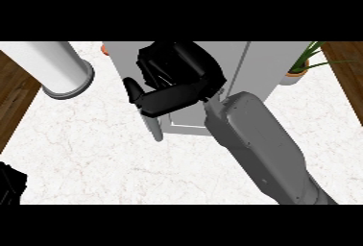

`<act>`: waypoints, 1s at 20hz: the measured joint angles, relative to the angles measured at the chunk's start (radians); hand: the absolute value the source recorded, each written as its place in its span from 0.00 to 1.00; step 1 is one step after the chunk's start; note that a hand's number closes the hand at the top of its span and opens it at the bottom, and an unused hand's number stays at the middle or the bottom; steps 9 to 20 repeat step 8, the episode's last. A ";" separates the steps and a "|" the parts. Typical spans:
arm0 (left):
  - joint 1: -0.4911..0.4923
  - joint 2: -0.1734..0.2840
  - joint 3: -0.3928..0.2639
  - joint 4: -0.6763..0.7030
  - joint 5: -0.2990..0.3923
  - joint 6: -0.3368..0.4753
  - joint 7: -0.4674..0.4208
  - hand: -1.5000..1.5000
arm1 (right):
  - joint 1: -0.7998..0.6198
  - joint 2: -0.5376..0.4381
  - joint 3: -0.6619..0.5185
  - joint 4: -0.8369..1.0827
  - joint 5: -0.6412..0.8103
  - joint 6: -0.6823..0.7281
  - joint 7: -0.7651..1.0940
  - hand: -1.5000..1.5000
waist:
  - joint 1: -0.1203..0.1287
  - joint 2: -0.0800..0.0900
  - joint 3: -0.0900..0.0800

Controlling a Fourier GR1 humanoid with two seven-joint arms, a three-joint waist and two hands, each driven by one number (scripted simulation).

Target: Pick up the wine, place it into the cabinet and close the cabinet

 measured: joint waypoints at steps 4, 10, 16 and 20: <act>-0.028 -0.005 -0.010 -0.002 -0.010 0.016 0.021 1.00 | -0.018 -0.006 -0.007 0.045 0.006 0.049 -0.030 1.00 | -0.001 -0.003 0.000; -0.043 -0.016 -0.015 0.014 -0.015 0.014 0.018 1.00 | -0.023 -0.011 -0.012 0.076 0.014 0.094 -0.069 1.00 | 0.001 -0.007 -0.003; -0.043 -0.016 -0.015 0.014 -0.015 0.014 0.018 1.00 | -0.023 -0.011 -0.012 0.076 0.014 0.094 -0.069 1.00 | 0.001 -0.007 -0.003; -0.043 -0.016 -0.015 0.014 -0.015 0.014 0.018 1.00 | -0.023 -0.011 -0.012 0.076 0.014 0.094 -0.069 1.00 | 0.001 -0.007 -0.003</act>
